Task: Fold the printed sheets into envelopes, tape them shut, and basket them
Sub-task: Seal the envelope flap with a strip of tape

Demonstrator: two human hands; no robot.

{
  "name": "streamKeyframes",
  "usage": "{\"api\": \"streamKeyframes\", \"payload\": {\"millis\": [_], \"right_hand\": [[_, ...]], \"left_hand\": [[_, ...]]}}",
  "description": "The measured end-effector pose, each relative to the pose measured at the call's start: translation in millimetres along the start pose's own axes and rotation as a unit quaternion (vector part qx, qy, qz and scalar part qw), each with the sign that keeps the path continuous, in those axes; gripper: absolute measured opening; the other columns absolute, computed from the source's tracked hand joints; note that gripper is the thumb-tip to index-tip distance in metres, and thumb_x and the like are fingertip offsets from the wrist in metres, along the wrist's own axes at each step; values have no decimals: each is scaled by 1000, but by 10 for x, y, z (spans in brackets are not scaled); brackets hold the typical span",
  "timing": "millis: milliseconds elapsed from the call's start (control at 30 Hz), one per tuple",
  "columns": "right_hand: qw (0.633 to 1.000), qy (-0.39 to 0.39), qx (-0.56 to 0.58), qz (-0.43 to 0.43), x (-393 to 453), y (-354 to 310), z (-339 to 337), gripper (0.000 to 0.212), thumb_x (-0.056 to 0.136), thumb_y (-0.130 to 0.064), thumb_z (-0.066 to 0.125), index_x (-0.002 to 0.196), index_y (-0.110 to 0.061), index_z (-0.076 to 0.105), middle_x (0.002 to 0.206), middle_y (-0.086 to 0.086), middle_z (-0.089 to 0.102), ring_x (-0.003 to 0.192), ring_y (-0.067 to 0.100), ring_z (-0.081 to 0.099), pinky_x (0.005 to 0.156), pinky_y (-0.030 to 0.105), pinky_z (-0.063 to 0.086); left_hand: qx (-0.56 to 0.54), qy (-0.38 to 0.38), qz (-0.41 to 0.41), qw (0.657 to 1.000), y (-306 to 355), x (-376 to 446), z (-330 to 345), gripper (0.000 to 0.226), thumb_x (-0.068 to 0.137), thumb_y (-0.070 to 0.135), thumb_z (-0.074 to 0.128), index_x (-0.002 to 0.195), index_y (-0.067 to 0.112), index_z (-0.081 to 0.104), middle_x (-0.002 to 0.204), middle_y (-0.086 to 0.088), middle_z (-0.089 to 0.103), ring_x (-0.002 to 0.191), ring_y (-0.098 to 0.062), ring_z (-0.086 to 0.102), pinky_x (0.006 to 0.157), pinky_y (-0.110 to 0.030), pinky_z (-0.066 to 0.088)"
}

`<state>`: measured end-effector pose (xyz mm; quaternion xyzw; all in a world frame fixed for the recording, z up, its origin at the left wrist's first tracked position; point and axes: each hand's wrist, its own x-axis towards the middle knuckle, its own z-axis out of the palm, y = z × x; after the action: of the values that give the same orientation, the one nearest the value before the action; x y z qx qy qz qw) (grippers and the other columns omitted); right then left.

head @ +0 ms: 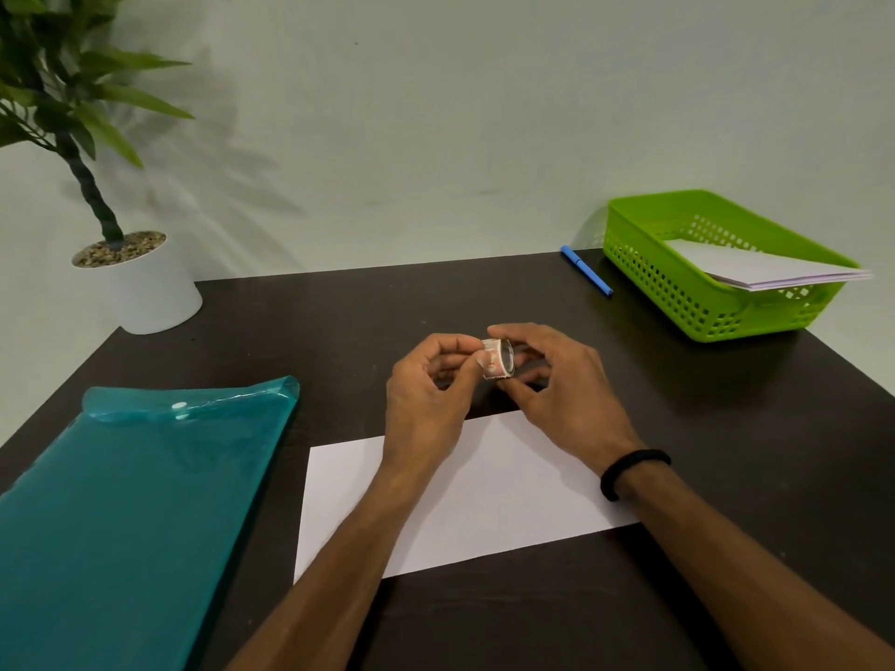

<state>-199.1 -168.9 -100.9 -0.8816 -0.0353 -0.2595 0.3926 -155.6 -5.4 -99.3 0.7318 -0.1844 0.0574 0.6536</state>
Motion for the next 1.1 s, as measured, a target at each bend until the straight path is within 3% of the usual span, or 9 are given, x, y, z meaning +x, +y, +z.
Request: {"api": "streamKeyframes", "payload": {"millis": [200, 300, 467, 600, 700, 800, 1100], "right_hand": [[1000, 7, -23, -8, -5, -14, 5, 59, 81, -15, 87, 135, -24, 64, 127, -7, 65, 108, 7, 65, 92, 28, 61], [1000, 9, -14, -1, -8, -45, -3, 56, 83, -25, 85, 135, -25, 64, 126, -10, 64, 106, 5, 65, 90, 26, 61], [1000, 13, -25, -3, -26, -72, 9, 57, 86, -32, 83, 138, -20, 63, 127, -4, 66, 108, 8, 64, 91, 23, 59], [999, 23, -43, 9, -33, -65, 8, 56, 86, -40, 82, 135, -17, 65, 119, -4, 68, 100, 6, 63, 82, 7, 49], [997, 43, -49, 28, -30, -76, 4, 51, 85, -47, 80, 127, -20, 69, 105, -7, 67, 84, 4, 61, 67, 8, 48], [996, 48, -63, 36, -30, -102, 1, 46, 84, -50, 77, 120, -22, 72, 97, -9, 65, 75, 2, 56, 60, 9, 42], [990, 67, -108, 69, -10, -74, -82, 43, 82, -37, 83, 120, -20, 71, 103, -3, 60, 79, 3, 52, 69, 11, 37]], "left_hand": [[37, 1, -6, 999, -47, 15, 7, 14, 96, 28, 72, 109, 22, 72, 106, 10, 73, 101, -9, 70, 91, -34, 62], [53, 8, -3, 999, -60, 20, 16, 12, 97, 31, 70, 108, 25, 70, 116, 7, 66, 104, -11, 67, 89, -36, 62], [56, 25, 29, 998, -61, 7, 1, 8, 99, 30, 66, 107, 27, 67, 117, 5, 63, 103, -7, 65, 89, -22, 58], [26, 38, 27, 999, -94, 27, -11, 14, 101, 30, 66, 112, 22, 68, 112, 4, 71, 105, -14, 68, 93, -37, 61], [5, 48, 11, 999, -76, 35, -15, 16, 101, 29, 66, 113, 18, 68, 109, 3, 73, 103, -18, 70, 91, -46, 61], [-14, 47, 4, 999, -61, 35, -19, 15, 101, 27, 67, 112, 18, 68, 107, 2, 75, 101, -20, 72, 88, -46, 62], [-49, 63, -33, 996, 6, 6, -26, 18, 91, 25, 78, 108, 20, 72, 98, 7, 77, 94, -10, 74, 85, -32, 62]]}}
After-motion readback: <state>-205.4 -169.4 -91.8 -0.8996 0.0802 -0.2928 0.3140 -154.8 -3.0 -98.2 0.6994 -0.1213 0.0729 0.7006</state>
